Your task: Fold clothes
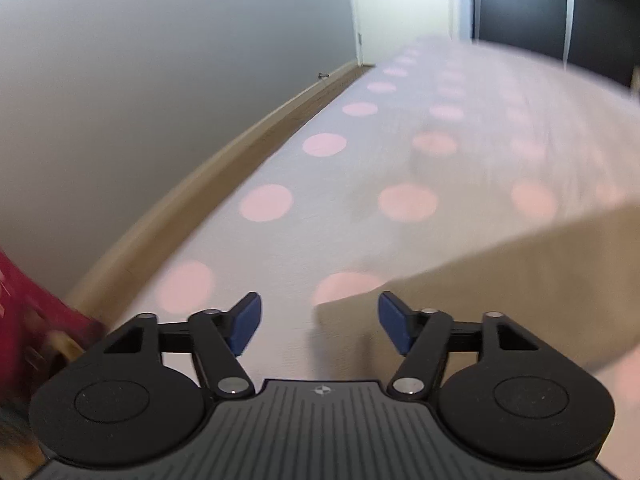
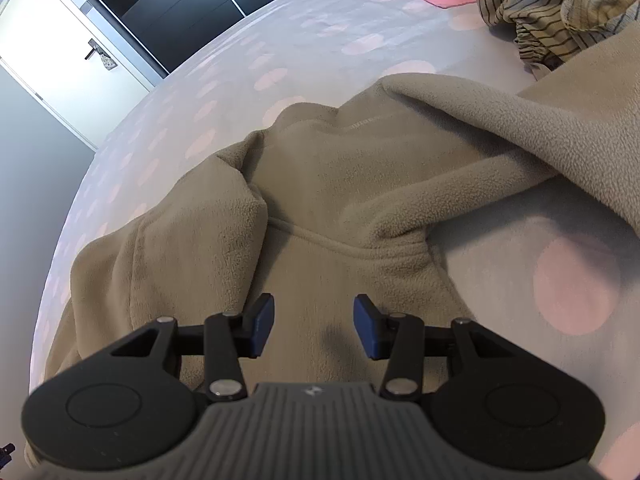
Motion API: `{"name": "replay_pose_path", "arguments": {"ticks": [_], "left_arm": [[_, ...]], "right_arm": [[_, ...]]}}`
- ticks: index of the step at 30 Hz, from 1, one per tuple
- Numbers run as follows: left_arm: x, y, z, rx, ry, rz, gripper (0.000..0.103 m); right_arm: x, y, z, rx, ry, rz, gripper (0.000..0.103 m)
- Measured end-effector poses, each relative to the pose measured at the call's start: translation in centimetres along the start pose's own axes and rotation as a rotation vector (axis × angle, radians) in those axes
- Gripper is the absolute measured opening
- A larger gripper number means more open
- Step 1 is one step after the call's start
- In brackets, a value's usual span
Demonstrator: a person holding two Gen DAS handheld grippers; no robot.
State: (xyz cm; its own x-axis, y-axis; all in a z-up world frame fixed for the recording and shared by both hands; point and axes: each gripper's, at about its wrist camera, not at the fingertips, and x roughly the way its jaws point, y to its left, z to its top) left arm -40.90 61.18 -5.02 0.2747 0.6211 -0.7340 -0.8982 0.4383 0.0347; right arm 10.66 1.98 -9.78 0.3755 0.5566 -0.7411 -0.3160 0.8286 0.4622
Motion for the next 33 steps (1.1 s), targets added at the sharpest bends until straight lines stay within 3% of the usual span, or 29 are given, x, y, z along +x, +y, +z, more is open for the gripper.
{"name": "replay_pose_path", "arguments": {"ticks": [3, 6, 10, 12, 14, 17, 19, 22, 25, 27, 33], "left_arm": [[2.4, 1.0, -1.1, -0.157, 0.052, -0.059, 0.066], [4.5, 3.4, -3.8, -0.230, 0.122, -0.069, 0.066], [5.9, 5.0, -6.1, -0.318, 0.183, -0.075, 0.058], [6.2, 4.0, -5.4, -0.277, 0.177, -0.049, 0.045], [6.5, 3.1, -4.6, -0.235, 0.170, -0.023, 0.025], [3.6, 2.3, -2.7, -0.175, 0.053, 0.060, 0.017], [2.0, 2.8, -0.8, -0.170, -0.020, 0.104, 0.016], [2.5, 4.6, 0.7, -0.178, 0.026, 0.154, 0.014], [4.2, 3.3, 0.9, -0.094, 0.034, 0.193, 0.013], [5.3, 2.9, 0.8, -0.102, 0.059, 0.209, 0.015], [4.3, 1.6, 1.0, -0.048, 0.045, 0.283, 0.034]], "right_arm": [[-0.3, 0.2, -0.3, 0.005, -0.003, 0.004, 0.048], [-0.7, 0.6, -0.6, -0.007, -0.005, 0.008, 0.048], [-1.0, 0.9, -1.0, -0.026, -0.006, -0.001, 0.048], [-0.8, 1.0, -1.2, -0.031, -0.001, -0.014, 0.048], [-0.7, 1.1, -1.3, -0.030, 0.003, -0.021, 0.048], [-0.5, 1.2, -1.5, -0.038, 0.007, -0.029, 0.048], [-0.4, 1.5, -1.6, -0.052, 0.007, -0.037, 0.048], [-0.2, 1.4, -1.5, -0.057, 0.005, -0.040, 0.048], [-0.2, 1.2, -1.3, -0.057, 0.006, -0.043, 0.048], [-0.4, 1.0, -1.0, -0.058, 0.003, -0.045, 0.048], [-2.3, -0.1, 1.5, -0.066, -0.036, -0.053, 0.048]]}}
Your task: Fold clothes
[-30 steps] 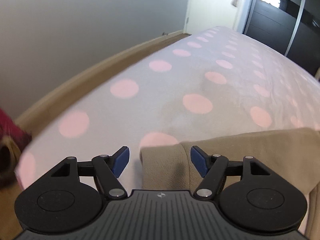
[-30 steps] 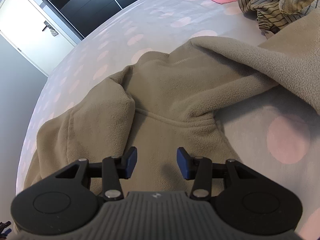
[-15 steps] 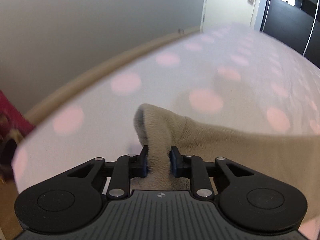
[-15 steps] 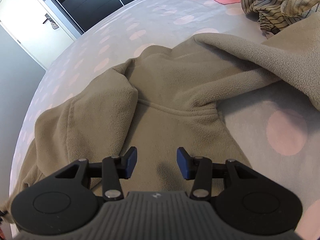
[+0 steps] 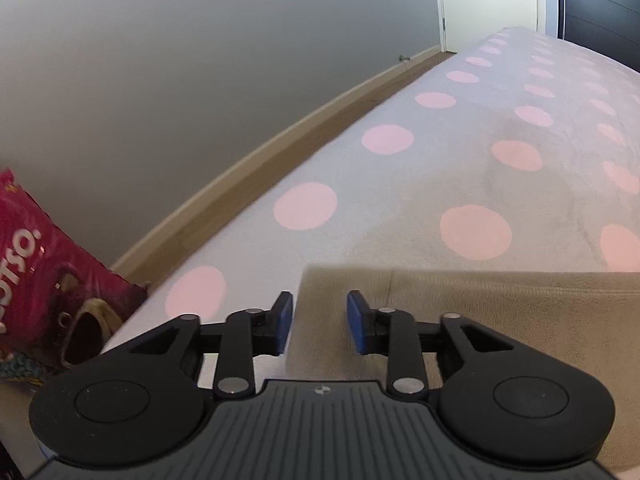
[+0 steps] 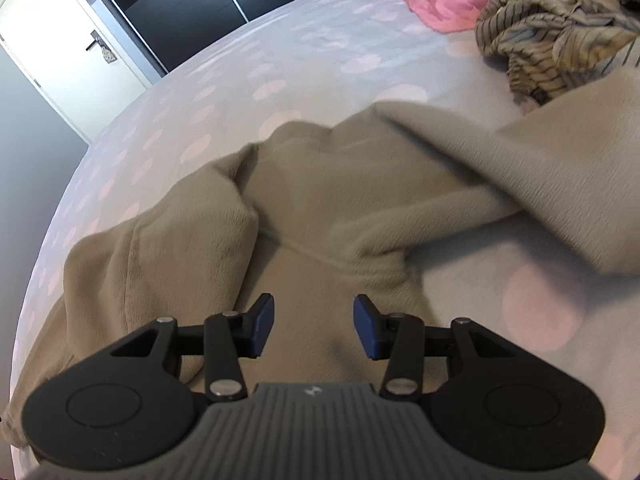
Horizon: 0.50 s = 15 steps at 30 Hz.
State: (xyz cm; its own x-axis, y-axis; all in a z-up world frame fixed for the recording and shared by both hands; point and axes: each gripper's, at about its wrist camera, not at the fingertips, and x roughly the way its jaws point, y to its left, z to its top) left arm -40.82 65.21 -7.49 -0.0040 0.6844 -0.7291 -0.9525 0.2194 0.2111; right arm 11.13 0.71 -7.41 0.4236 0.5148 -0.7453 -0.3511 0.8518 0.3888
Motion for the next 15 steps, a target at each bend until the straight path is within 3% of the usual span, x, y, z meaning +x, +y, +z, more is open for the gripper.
{"name": "replay_pose_path", "arguments": {"ticks": [2, 7, 11, 15], "left_arm": [[-1.9, 0.0, 0.0, 0.001, -0.038, -0.027, 0.045], [-6.5, -2.8, 0.4, 0.038, -0.057, -0.132, 0.045], [-10.6, -6.7, 0.6, 0.086, -0.060, -0.259, 0.045], [-15.0, -11.6, 0.2, 0.158, -0.079, -0.369, 0.047]], "right_arm": [[-1.3, -1.0, 1.4, 0.002, -0.035, -0.013, 0.048], [-5.8, -4.2, 5.3, 0.006, -0.151, -0.063, 0.048], [-9.2, -7.4, 7.7, 0.027, -0.230, -0.125, 0.048], [-11.8, -10.4, 7.9, 0.030, -0.259, -0.155, 0.049]]}}
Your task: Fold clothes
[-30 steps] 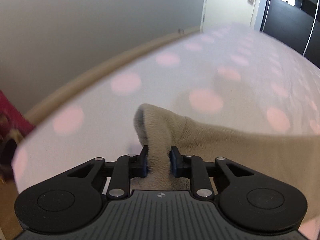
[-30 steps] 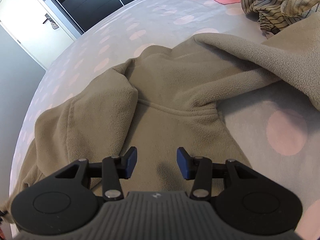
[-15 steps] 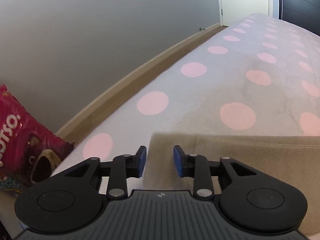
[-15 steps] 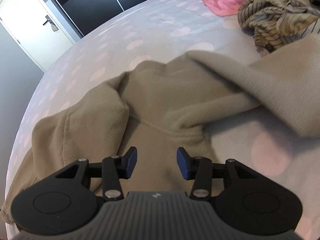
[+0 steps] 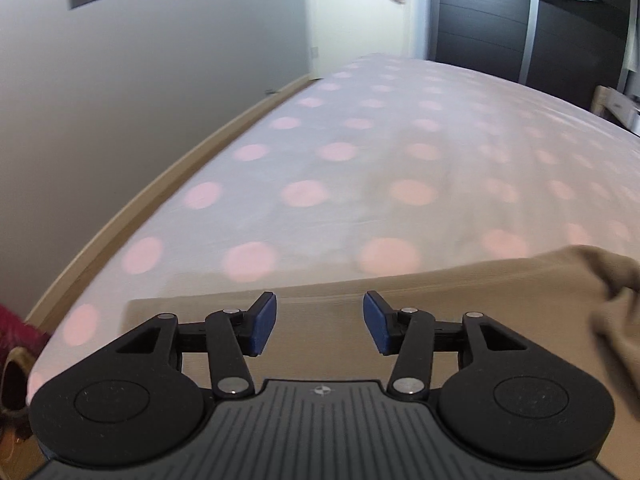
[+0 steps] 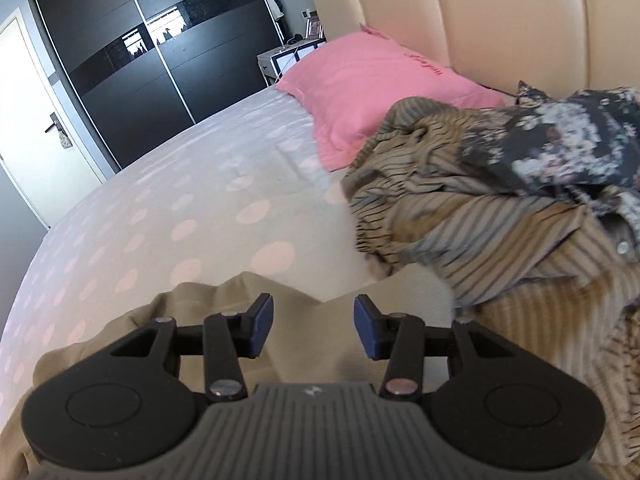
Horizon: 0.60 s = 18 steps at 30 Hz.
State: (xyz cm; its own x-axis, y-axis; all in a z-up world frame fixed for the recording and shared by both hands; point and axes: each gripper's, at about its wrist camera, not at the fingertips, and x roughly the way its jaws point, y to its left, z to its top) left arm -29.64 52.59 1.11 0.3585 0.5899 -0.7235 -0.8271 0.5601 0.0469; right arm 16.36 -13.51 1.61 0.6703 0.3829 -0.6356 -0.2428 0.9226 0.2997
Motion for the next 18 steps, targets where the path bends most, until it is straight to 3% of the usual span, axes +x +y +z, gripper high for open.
{"name": "replay_pose_path", "arguments": {"ticks": [7, 11, 13, 18], "left_arm": [[-1.5, -10.5, -1.3, 0.133, 0.034, -0.168, 0.049], [-1.7, -15.6, -2.9, 0.183, 0.062, -0.232, 0.049], [-1.7, -17.6, -3.5, 0.186, 0.067, -0.254, 0.049], [-1.8, -21.1, -5.7, 0.134, 0.084, -0.319, 0.049]], "right_arm": [[-0.9, -4.1, -3.4, -0.143, 0.062, -0.042, 0.052], [-0.6, -4.3, -6.3, -0.360, 0.094, -0.076, 0.071], [0.1, -4.1, -7.8, -0.446, 0.115, -0.107, 0.077], [3.1, -3.9, -10.3, -0.494, 0.195, -0.172, 0.077]]}}
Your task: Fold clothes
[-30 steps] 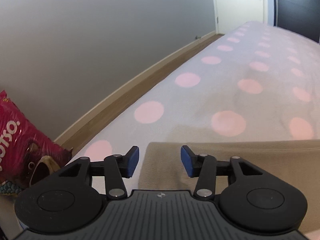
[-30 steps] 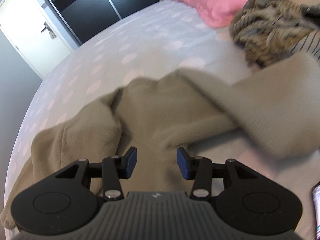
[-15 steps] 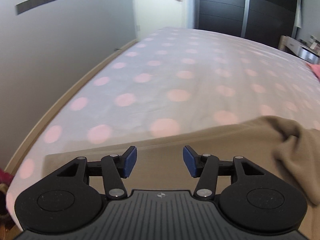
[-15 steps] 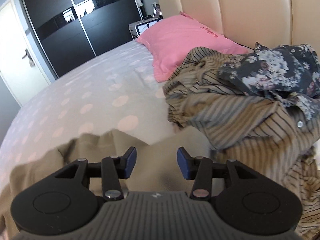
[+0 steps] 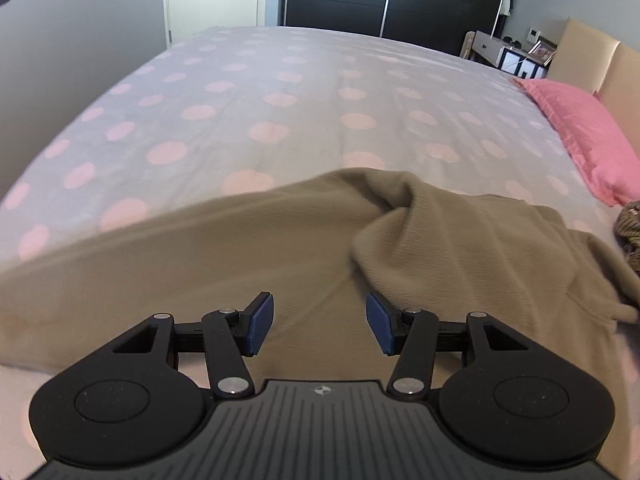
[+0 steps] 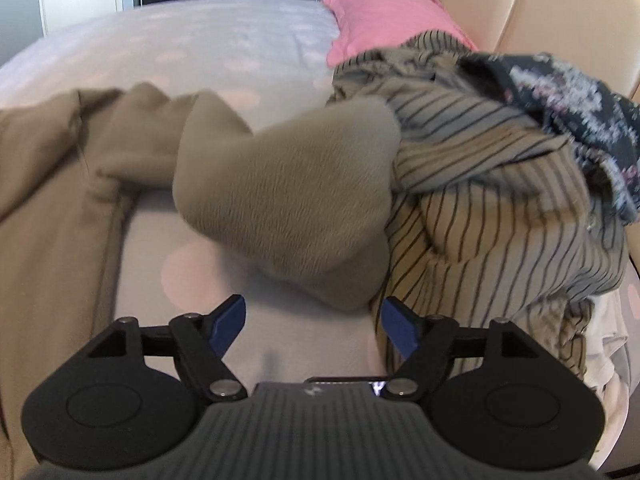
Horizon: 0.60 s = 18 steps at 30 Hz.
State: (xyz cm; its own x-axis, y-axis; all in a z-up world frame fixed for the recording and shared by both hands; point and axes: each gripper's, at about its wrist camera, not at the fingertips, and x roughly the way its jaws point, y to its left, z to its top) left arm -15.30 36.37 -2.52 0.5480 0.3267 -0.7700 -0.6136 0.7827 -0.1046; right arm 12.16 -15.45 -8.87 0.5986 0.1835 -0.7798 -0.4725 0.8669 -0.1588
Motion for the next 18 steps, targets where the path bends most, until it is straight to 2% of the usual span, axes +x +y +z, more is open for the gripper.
{"name": "replay_pose_path", "arguments": {"ticks": [2, 5, 8, 10, 11, 12, 14, 15, 18], "left_arm": [[0.5, -1.0, -1.0, 0.008, 0.006, -0.010, 0.049], [1.3, -2.3, -2.4, 0.056, 0.021, -0.002, 0.049], [1.9, -3.2, -3.4, 0.100, 0.031, 0.018, 0.049], [2.1, -3.1, -3.6, 0.107, 0.032, 0.026, 0.049], [2.2, -3.1, -3.6, 0.106, 0.034, 0.027, 0.049], [2.2, -3.0, -3.6, 0.104, 0.036, 0.028, 0.049], [2.1, -2.8, -3.6, 0.087, 0.038, 0.012, 0.049], [1.9, -2.8, -3.5, 0.082, 0.035, 0.003, 0.049], [1.6, -2.7, -3.4, 0.076, 0.026, -0.013, 0.049]], "right_arm": [[1.0, 1.2, -0.4, -0.044, 0.009, -0.036, 0.077], [2.6, 2.5, -0.8, -0.132, -0.016, -0.152, 0.078], [4.0, 2.1, -0.7, -0.137, -0.025, -0.211, 0.077], [4.7, 1.9, -0.7, -0.114, -0.022, -0.213, 0.075], [5.1, 1.9, -0.8, -0.103, -0.021, -0.214, 0.072], [5.1, 2.2, -0.9, -0.128, -0.027, -0.231, 0.055], [4.5, 2.5, -1.0, -0.175, -0.030, -0.244, 0.031], [3.7, 2.3, -0.8, -0.161, -0.040, -0.248, 0.025], [0.3, 0.8, 0.6, -0.065, -0.066, -0.228, 0.018]]}}
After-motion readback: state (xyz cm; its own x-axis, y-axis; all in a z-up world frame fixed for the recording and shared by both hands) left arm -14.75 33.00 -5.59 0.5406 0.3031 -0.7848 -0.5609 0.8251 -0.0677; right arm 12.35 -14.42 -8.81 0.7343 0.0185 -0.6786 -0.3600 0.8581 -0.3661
